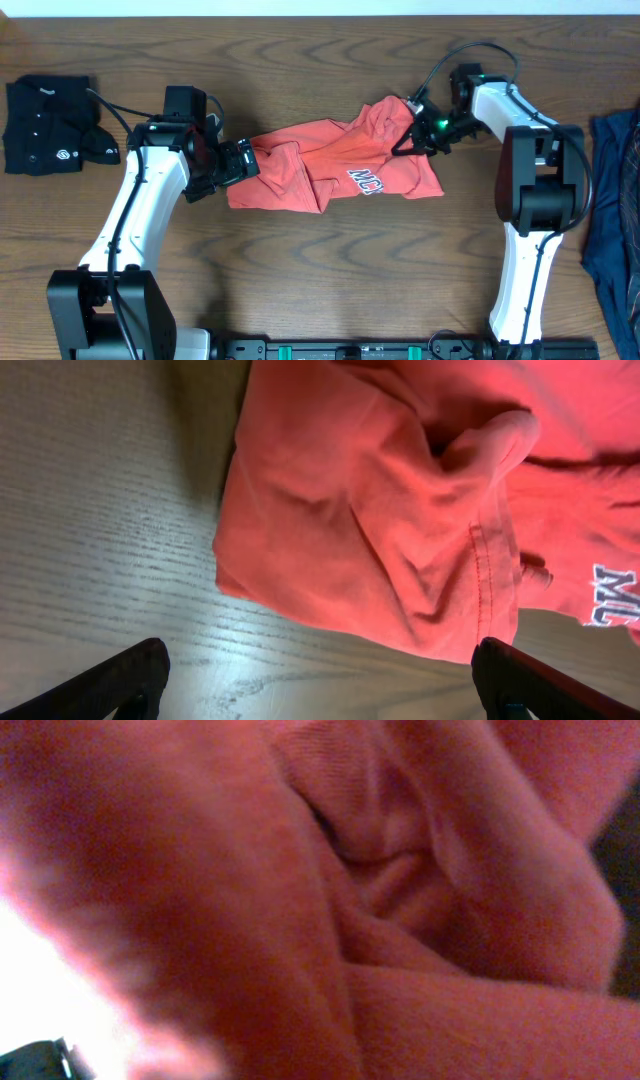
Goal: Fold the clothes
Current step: 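Grasp the shirt's upper right part and drag it rightward with the right gripper, then lift the right gripper with the shirt's right edge toward the far side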
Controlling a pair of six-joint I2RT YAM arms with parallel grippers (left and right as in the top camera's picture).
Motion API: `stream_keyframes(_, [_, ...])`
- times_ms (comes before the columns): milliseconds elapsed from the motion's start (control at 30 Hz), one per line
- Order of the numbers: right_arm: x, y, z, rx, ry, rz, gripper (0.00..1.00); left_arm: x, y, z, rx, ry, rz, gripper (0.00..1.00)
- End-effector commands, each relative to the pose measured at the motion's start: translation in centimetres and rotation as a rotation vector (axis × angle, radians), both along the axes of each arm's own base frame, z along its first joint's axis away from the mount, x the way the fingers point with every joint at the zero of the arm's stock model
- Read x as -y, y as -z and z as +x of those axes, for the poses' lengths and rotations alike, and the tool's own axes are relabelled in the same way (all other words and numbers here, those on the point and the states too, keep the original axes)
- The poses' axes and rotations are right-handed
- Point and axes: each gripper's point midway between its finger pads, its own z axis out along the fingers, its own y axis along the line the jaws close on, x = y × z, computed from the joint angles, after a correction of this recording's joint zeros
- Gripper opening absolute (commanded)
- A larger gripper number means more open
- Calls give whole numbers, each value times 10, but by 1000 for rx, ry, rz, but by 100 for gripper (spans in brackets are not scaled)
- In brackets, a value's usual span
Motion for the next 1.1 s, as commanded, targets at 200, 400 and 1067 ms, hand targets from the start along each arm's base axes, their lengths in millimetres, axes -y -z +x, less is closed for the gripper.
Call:
stream_keyframes(200, [97, 13, 2, -74, 196, -59, 1, -3, 2, -2, -11, 13, 12, 98])
stream_keyframes(400, [136, 12, -8, -101, 245, -70, 1, -3, 2, -2, -10, 13, 12, 98])
stream_keyframes(1067, [116, -104, 24, 91, 172, -228, 1, -6, 5, 12, 34, 21, 28, 98])
